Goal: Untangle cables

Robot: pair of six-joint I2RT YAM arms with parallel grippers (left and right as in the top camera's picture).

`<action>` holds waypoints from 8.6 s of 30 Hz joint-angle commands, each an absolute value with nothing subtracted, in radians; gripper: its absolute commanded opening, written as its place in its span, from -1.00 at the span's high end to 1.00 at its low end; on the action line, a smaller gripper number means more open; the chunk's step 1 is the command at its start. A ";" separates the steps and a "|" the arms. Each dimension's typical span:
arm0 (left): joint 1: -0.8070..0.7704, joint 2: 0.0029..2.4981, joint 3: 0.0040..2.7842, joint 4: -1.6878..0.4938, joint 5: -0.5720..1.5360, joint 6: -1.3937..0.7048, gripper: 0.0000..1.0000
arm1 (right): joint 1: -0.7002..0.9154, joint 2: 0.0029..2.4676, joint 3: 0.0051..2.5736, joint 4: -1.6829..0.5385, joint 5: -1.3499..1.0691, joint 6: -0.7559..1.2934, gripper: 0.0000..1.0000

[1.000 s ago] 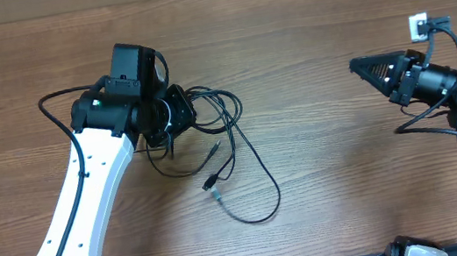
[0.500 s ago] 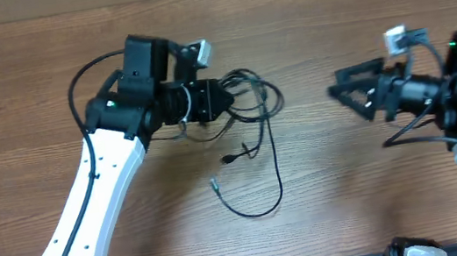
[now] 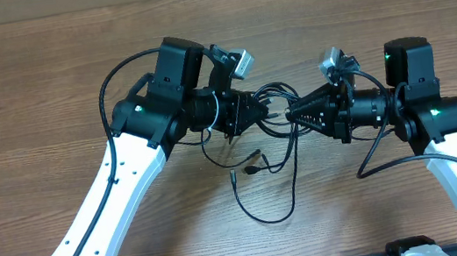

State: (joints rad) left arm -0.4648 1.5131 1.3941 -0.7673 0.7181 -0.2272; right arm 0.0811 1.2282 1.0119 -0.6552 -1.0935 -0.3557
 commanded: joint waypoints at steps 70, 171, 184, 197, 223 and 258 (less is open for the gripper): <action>-0.412 1.507 1.396 -1.081 0.153 -1.026 0.92 | 0.082 1.212 1.028 -0.686 -0.917 -0.363 0.92; -0.521 1.507 1.396 -0.831 0.828 -0.282 0.92 | 0.066 1.213 1.028 -0.728 -0.989 -0.630 -1.00; -0.580 1.507 1.396 -0.721 0.940 -0.318 0.92 | 0.066 1.213 1.028 -0.727 -0.977 -0.630 -0.18; -0.578 1.507 1.396 -0.729 0.933 -0.317 0.92 | 0.066 1.213 1.028 -0.728 -0.950 -0.629 0.30; -0.535 1.507 1.396 -0.751 0.844 -0.728 0.92 | 0.050 1.213 1.028 -0.739 -0.989 -0.580 -0.45; -0.537 1.507 1.396 -0.838 0.758 -0.550 0.90 | 0.029 1.213 1.028 -0.689 -0.986 -0.535 0.92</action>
State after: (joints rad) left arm -0.5362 1.5143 1.3937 -0.7887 0.8898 -0.7902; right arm 0.0517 1.2201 1.0119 -0.7151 -0.9821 -0.6128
